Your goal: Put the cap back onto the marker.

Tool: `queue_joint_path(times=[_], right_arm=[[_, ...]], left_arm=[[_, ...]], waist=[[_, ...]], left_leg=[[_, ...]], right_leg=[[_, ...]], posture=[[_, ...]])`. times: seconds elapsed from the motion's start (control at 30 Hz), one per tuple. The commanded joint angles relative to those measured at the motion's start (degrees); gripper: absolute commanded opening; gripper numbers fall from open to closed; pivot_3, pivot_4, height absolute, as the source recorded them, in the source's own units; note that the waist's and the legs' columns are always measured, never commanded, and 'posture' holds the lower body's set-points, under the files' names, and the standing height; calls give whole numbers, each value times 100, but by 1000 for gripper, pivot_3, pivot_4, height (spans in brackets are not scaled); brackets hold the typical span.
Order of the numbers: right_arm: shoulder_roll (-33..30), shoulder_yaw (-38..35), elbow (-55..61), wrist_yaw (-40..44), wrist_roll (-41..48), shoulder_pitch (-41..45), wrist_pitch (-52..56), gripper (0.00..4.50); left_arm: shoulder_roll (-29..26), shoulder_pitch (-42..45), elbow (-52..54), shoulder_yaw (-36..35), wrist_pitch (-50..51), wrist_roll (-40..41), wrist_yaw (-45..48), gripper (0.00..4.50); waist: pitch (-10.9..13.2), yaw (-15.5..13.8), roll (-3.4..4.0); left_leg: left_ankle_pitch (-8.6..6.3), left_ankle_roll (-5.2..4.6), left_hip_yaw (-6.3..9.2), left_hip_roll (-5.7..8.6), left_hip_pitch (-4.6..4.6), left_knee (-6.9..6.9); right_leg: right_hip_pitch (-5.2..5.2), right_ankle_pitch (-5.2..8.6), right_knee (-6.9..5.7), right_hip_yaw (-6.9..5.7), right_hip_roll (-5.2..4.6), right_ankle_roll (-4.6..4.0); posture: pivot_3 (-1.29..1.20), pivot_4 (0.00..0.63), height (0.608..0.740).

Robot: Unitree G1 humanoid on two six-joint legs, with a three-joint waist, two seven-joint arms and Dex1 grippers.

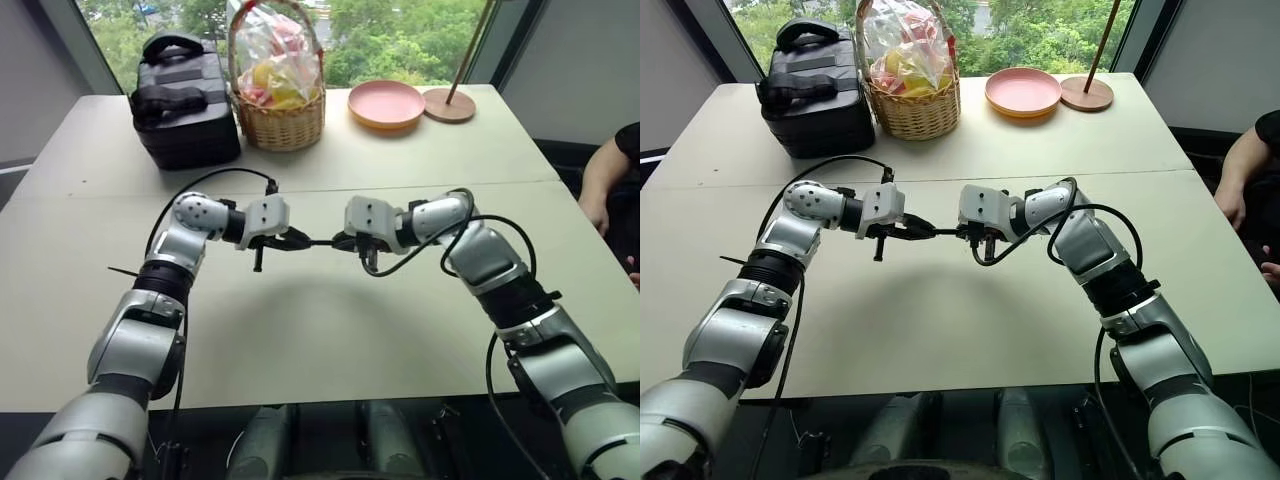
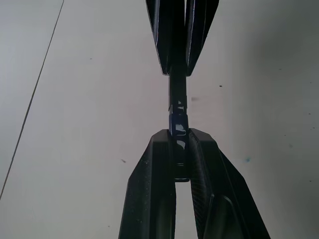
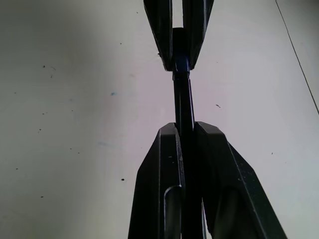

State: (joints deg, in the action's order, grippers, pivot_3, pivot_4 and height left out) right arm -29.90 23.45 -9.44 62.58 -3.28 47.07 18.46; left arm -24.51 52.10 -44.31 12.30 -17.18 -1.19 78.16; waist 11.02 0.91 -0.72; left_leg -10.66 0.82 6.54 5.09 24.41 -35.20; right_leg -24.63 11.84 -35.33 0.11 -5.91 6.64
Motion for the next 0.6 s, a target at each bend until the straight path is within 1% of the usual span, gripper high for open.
queue_joint_path(times=[0.03, 0.13, 0.23, 0.3, 0.47, 0.6], right_arm=[[419, -119, 137, -155, 94, 455, -133, 0], [634, -213, 83, -174, 222, 506, 32, 0], [864, -285, 160, -184, 342, 544, 273, 0], [927, -327, 255, -154, 387, 522, 393, 0], [816, -301, 423, -73, 226, 450, 416, 0], [753, -348, 550, 57, 299, 404, 627, 0]], left_arm=[[482, 248, 176, 268, -188, 75, 188, 22], [626, 287, 80, 281, -243, 2, 64, 22], [884, 201, 177, 226, -93, 142, 51, 22], [946, 169, 192, 217, -118, 135, 6, 22], [759, 132, 123, 335, -363, -140, 8, 22], [610, 187, 18, 364, -812, -433, -182, 22]], waist=[[0, 2, 0], [0, 6, 0], [0, 5, 0], [0, 6, 0], [0, 8, 0], [0, 6, 0]], left_leg=[[0, 0, 0, 0, 0, -1], [0, 0, 0, 1, -1, -1], [0, 0, 1, 3, -1, -2], [0, 0, 2, 2, -1, -2], [0, 0, 3, 4, -1, -2], [0, 0, 2, 3, -1, -2]], right_leg=[[0, 0, -1, 0, 0, 0], [0, 0, -4, 0, 1, 0], [0, 0, -7, 0, 1, 0], [-1, 0, -8, 0, 1, 0], [-1, 0, -10, 0, 1, 0], [-2, 0, -10, 0, 1, 0]], posture=[[0, 150, 740], [0, 150, 740], [0, 150, 740], [0, 150, 740], [0, 150, 740], [0, 150, 740]])
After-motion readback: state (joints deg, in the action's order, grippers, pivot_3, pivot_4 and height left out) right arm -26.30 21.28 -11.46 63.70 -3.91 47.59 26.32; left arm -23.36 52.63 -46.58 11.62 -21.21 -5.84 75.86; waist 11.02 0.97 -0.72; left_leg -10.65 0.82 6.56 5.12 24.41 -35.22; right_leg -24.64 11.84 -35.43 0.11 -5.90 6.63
